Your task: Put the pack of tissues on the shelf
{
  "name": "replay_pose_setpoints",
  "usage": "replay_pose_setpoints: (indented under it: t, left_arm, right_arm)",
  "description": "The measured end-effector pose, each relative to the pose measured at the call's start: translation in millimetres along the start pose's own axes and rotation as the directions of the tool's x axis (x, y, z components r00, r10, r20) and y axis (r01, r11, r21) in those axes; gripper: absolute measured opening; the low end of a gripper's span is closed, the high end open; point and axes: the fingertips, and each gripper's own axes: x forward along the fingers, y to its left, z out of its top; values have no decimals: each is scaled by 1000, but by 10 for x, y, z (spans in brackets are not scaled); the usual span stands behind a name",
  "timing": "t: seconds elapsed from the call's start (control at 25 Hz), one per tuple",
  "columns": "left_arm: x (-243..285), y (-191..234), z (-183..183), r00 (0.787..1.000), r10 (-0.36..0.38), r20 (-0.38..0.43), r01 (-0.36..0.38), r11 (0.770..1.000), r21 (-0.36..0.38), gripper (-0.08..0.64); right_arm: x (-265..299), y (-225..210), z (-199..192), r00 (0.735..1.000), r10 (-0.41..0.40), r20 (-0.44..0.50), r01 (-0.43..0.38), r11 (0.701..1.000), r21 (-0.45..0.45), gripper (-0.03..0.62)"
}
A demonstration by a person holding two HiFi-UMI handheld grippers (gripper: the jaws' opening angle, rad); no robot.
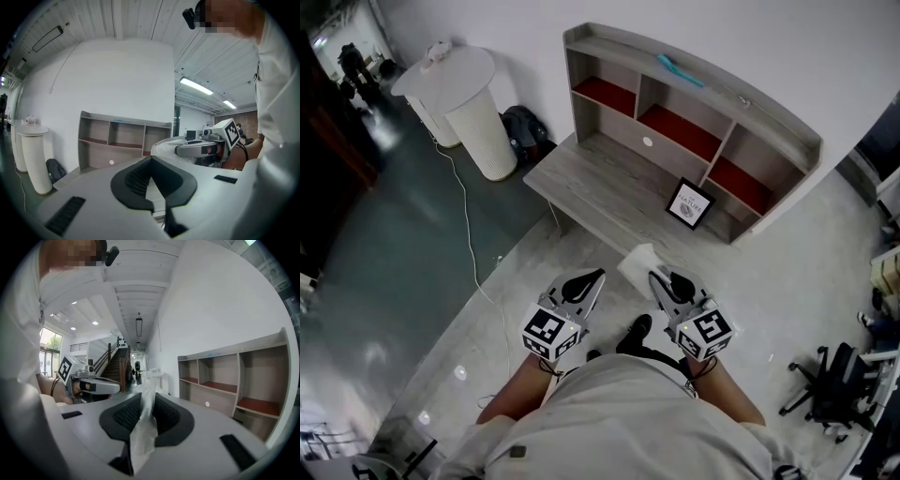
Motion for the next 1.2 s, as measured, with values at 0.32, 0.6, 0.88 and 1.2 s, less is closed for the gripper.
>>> replay_pose_setpoints:
  t: [0.32, 0.6, 0.88, 1.2]
  left_arm:
    - [994, 139, 193, 999, -33, 10, 33, 999, 12, 14]
    - [1877, 93, 373, 994, -103, 22, 102, 994, 46, 14]
    - [2336, -5, 374, 988, -151, 21, 150, 988, 47, 14]
    - [2735, -2, 385, 977, -215, 11, 215, 976, 46, 14]
  right_arm:
    - [142, -971, 202, 999, -15, 30, 15, 1000, 17, 83]
    - [47, -1818, 337, 994, -91, 57, 91, 996, -13, 83]
    - [-95, -2216, 318, 989, -131, 74, 129, 991, 37, 81]
    - [-133, -2485, 254, 980, -189, 66, 185, 981, 59, 80]
